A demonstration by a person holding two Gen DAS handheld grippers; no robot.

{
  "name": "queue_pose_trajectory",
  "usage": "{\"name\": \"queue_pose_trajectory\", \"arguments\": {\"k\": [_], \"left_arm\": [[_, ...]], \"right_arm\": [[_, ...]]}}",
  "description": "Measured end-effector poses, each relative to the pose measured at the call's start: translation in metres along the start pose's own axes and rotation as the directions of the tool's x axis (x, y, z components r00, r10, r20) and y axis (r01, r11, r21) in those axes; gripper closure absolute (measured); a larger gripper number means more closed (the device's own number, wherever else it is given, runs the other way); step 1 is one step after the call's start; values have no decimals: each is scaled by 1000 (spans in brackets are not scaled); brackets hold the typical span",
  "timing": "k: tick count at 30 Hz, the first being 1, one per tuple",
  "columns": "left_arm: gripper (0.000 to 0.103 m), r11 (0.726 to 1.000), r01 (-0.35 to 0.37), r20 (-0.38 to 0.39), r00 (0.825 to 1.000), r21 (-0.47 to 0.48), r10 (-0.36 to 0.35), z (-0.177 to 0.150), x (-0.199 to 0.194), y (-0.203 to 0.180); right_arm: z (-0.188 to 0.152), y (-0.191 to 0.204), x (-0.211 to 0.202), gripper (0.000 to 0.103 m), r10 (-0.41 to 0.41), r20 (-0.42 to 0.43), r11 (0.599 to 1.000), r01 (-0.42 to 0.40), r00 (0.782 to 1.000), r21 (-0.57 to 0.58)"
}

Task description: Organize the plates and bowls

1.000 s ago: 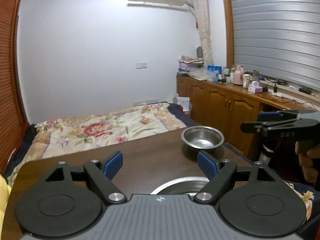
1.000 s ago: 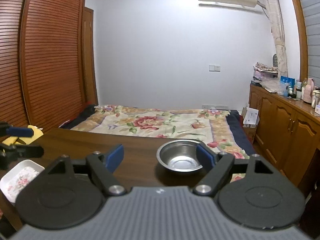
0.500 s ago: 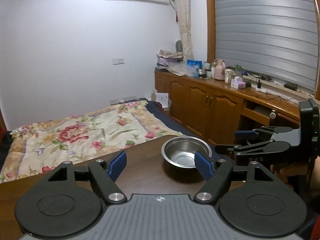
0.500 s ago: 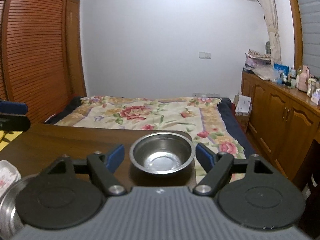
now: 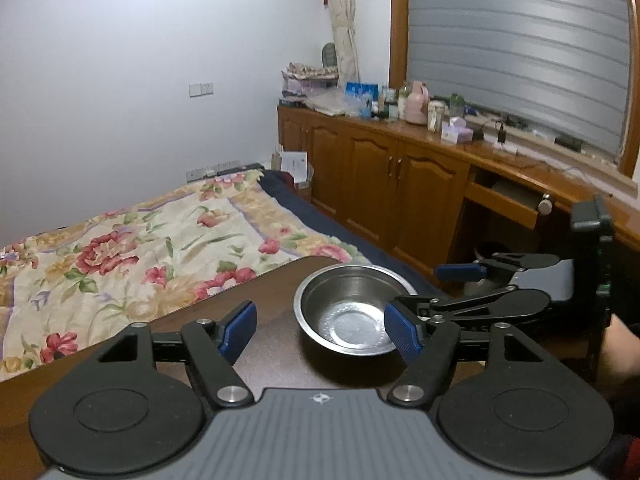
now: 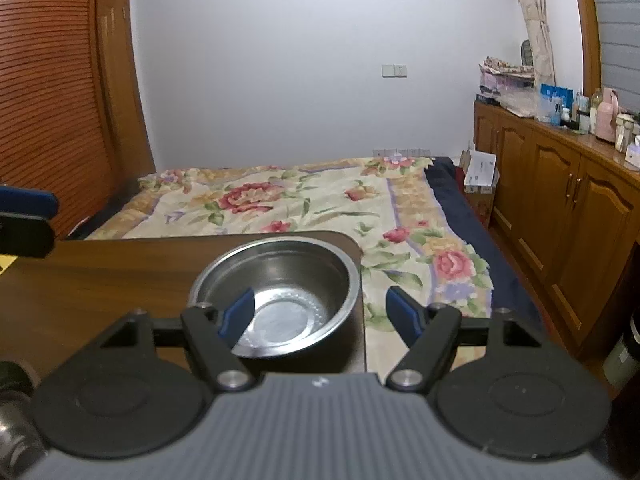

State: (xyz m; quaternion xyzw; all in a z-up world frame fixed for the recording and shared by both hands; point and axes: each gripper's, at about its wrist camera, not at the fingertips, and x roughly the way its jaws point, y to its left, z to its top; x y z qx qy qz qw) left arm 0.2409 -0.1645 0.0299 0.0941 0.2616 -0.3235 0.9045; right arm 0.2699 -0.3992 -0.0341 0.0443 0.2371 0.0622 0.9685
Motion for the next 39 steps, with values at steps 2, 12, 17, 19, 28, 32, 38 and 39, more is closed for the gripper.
{"name": "queue_pose_trajectory", "arguments": {"k": [2, 12, 17, 19, 28, 32, 38, 39], "left_arm": [[30, 1000, 0, -21, 1000, 4, 1, 2, 13, 2], [42, 999, 16, -149, 989, 37, -10, 11, 71, 11], [51, 1000, 23, -210, 977, 18, -19, 9, 99, 17], [53, 1000, 24, -236, 971, 2, -23, 7, 108, 20], [84, 993, 84, -297, 949, -82, -105, 5, 123, 30], [85, 995, 65, -307, 948, -74, -84, 3, 118, 27], [85, 995, 78, -296, 951, -56, -91, 9, 102, 26], [85, 995, 80, -288, 953, -57, -93, 9, 99, 27]], "right_arm": [[1, -2, 3, 31, 0, -3, 1000, 0, 1000, 6], [3, -8, 13, 32, 22, -30, 1000, -21, 999, 18], [0, -9, 19, 34, 30, -63, 999, -29, 998, 28], [-1, -11, 21, 38, 44, -81, 998, -40, 996, 51], [-2, -18, 29, 70, 122, -119, 982, -103, 985, 157], [-3, -17, 30, 76, 136, -121, 975, -111, 983, 193], [-1, -16, 24, 81, 123, -108, 976, -100, 986, 195], [0, -16, 22, 82, 121, -106, 976, -99, 987, 193]]}}
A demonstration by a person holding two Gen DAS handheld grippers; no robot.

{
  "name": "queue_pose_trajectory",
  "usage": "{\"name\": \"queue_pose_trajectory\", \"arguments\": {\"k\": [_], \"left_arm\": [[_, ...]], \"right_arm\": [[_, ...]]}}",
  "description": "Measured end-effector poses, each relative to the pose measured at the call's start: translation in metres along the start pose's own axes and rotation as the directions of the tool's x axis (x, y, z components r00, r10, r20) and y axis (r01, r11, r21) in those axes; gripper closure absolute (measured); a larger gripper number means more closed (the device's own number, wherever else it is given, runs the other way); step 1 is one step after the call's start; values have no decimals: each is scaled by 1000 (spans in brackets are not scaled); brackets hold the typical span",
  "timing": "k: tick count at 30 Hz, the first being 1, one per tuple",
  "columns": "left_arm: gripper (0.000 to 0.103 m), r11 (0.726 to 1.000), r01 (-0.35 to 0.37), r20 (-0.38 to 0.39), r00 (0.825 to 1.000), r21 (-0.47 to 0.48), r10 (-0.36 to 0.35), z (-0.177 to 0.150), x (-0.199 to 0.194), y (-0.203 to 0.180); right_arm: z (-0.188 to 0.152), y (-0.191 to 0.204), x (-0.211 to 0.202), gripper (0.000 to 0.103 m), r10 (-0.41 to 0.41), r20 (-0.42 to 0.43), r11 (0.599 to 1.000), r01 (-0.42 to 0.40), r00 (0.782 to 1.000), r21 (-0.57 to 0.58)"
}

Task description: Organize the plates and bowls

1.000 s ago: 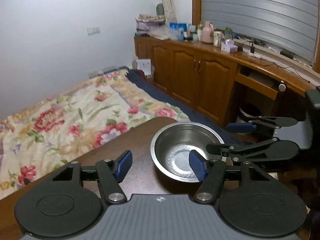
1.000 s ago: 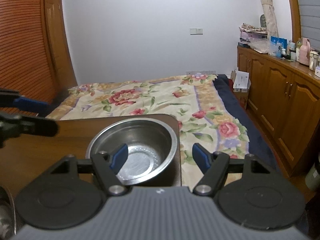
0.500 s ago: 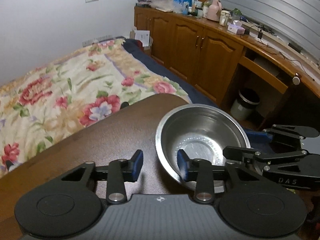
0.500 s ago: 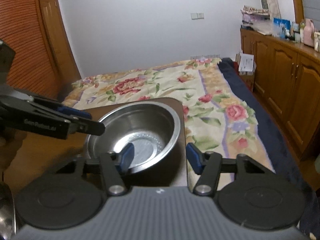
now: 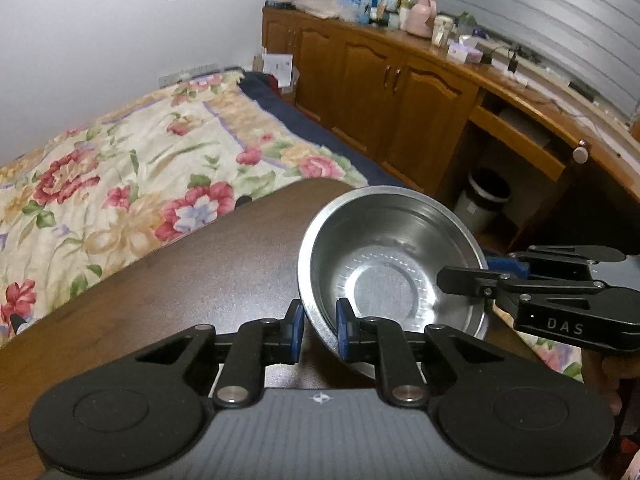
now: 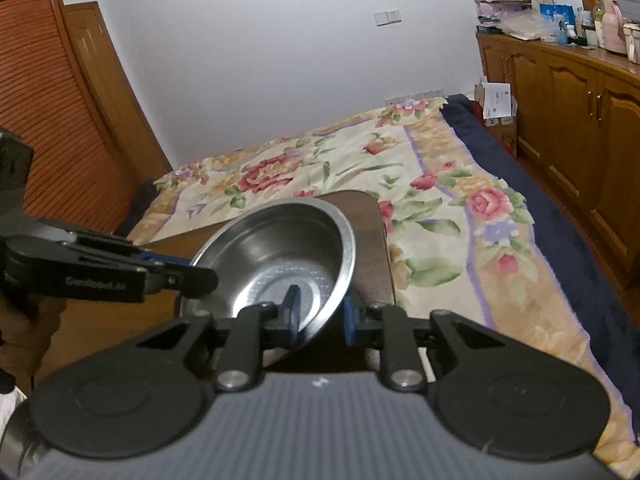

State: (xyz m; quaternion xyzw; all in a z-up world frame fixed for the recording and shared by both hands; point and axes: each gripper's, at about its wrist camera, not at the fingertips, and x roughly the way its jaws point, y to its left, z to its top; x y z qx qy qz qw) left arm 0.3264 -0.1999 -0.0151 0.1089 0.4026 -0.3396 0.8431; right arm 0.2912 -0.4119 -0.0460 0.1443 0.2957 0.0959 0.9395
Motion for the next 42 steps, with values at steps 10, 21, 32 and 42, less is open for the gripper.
{"name": "queue_pose_trajectory", "arguments": {"k": [10, 21, 32, 42], "left_arm": [[85, 999, 33, 92, 995, 32, -36, -3, -48, -15], [85, 999, 14, 183, 983, 43, -21, -12, -110, -23], [84, 999, -20, 253, 967, 45, 8, -29, -155, -29], [84, 998, -41, 309, 951, 48, 25, -41, -192, -39]], "right_arm": [[7, 11, -28, 83, -36, 36, 999, 37, 999, -18], [26, 31, -65, 88, -22, 107, 1000, 23, 994, -10], [29, 55, -87, 88, -1, 158, 998, 12, 987, -66], [31, 72, -110, 88, 19, 205, 993, 5, 979, -117]]}}
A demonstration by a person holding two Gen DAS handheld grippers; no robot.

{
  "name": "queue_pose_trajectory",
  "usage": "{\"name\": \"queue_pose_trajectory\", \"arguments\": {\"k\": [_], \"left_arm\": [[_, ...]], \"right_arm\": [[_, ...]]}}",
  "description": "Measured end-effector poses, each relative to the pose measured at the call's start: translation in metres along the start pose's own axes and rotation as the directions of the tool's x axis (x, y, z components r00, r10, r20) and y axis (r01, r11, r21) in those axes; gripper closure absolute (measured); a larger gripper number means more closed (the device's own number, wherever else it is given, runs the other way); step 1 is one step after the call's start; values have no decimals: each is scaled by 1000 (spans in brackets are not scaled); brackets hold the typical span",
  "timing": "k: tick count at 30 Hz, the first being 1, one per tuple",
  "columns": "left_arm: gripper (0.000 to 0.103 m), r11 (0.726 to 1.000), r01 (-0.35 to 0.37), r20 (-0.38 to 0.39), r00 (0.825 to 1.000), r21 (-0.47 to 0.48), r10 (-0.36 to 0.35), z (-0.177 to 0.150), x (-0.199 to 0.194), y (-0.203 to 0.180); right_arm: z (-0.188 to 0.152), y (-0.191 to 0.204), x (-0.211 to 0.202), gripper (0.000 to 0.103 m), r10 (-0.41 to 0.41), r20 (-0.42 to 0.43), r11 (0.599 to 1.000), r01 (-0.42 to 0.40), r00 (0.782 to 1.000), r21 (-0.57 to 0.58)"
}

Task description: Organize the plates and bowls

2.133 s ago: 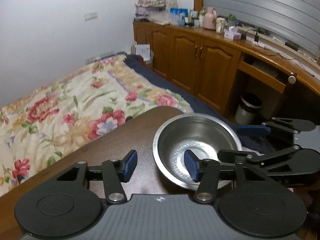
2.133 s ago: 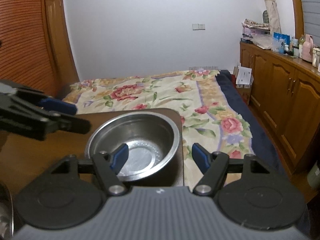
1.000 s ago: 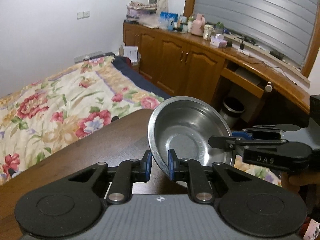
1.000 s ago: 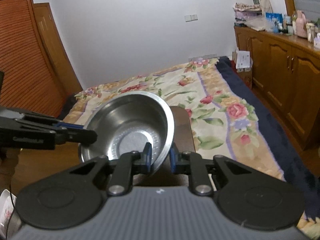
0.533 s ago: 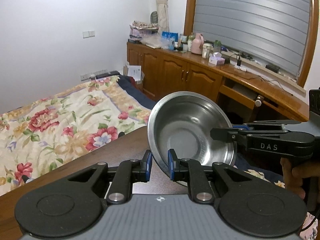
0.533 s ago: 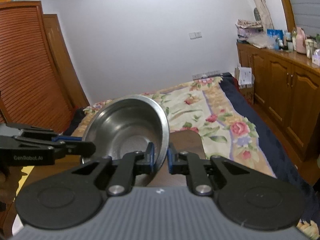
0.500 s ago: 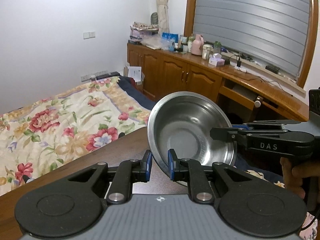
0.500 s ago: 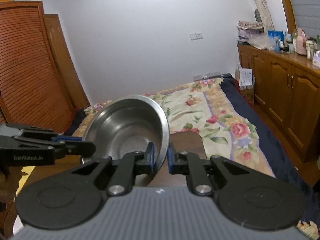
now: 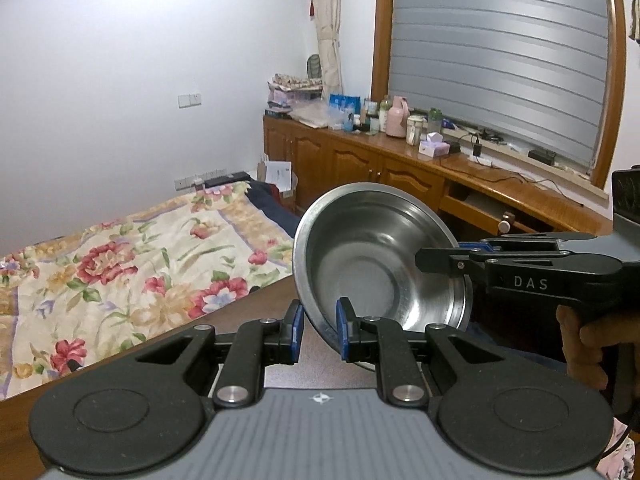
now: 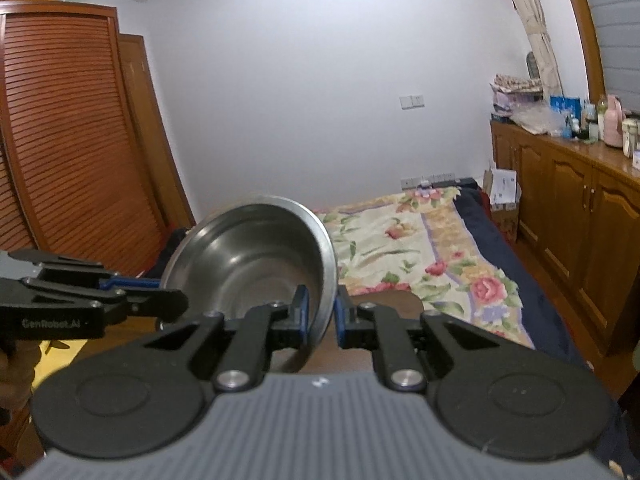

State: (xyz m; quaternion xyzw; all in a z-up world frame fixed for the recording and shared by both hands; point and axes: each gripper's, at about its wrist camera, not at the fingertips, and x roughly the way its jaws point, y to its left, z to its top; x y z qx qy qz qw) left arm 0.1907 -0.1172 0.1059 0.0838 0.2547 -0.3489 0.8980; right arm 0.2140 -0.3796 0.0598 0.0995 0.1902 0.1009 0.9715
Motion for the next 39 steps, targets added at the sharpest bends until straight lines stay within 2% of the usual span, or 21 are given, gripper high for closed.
{"name": "queue_pose_trajectory", "arguments": {"k": [13, 21, 39], "left_arm": [[83, 999, -29, 42, 999, 35, 27, -11, -36, -11], [83, 999, -30, 50, 998, 43, 28, -20, -44, -15], [83, 1000, -30, 9, 1000, 7, 30, -65, -51, -6]], "right_arm": [[0, 16, -12, 88, 24, 24, 999, -23, 999, -48], [-7, 23, -14, 88, 33, 15, 998, -32, 999, -52], [-37, 47, -16, 88, 56, -47, 994, -60, 997, -92]]}}
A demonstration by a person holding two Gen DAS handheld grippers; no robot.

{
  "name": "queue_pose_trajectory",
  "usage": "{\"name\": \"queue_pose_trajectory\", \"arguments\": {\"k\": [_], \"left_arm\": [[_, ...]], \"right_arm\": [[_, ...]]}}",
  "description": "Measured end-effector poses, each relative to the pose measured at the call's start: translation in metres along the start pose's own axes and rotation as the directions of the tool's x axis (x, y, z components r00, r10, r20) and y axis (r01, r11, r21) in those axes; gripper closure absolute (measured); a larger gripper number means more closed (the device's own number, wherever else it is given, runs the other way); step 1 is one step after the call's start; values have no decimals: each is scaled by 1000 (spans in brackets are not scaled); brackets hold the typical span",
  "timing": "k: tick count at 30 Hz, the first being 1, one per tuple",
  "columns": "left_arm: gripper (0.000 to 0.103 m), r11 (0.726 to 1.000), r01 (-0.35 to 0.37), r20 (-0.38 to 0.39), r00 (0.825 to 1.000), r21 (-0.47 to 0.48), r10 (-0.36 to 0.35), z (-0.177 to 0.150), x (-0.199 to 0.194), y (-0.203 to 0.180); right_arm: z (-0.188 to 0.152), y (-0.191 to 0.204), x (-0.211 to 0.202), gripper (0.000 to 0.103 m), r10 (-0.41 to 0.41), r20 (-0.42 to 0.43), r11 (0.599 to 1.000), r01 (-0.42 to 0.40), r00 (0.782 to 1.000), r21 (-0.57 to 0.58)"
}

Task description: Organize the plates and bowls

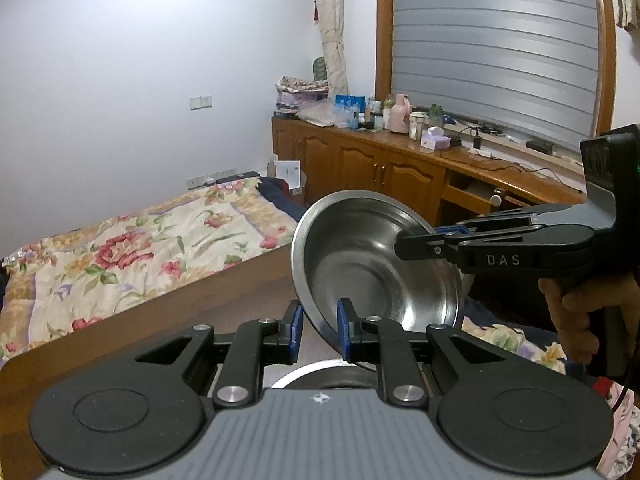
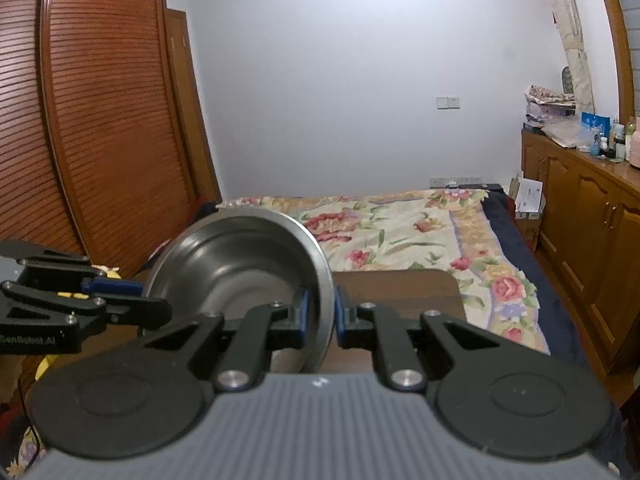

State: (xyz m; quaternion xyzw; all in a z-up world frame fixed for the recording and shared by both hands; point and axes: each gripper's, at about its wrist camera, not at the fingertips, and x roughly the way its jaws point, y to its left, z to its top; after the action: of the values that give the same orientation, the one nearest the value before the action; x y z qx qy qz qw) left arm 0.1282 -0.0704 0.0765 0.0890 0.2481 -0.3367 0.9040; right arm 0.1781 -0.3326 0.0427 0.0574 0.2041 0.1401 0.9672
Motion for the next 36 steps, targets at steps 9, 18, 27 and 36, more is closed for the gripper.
{"name": "queue_pose_trajectory", "arguments": {"k": [9, 18, 27, 36], "left_arm": [[83, 999, -7, -25, 1000, -31, 6, -35, -2, 0], [84, 999, -23, -40, 999, -32, 22, -60, -6, -1], [84, 997, -34, -99, 995, -76, 26, -88, 3, 8], [84, 993, -60, -134, 990, -103, 46, -100, 18, 15]], "right_arm": [[-23, 11, 4, 88, 35, -53, 999, -35, 998, 5], [-40, 24, 8, 88, 50, -90, 999, -51, 995, -4], [-58, 37, 16, 88, 65, -133, 997, -69, 989, -26], [-68, 43, 29, 88, 58, -152, 997, -65, 987, -42]]}}
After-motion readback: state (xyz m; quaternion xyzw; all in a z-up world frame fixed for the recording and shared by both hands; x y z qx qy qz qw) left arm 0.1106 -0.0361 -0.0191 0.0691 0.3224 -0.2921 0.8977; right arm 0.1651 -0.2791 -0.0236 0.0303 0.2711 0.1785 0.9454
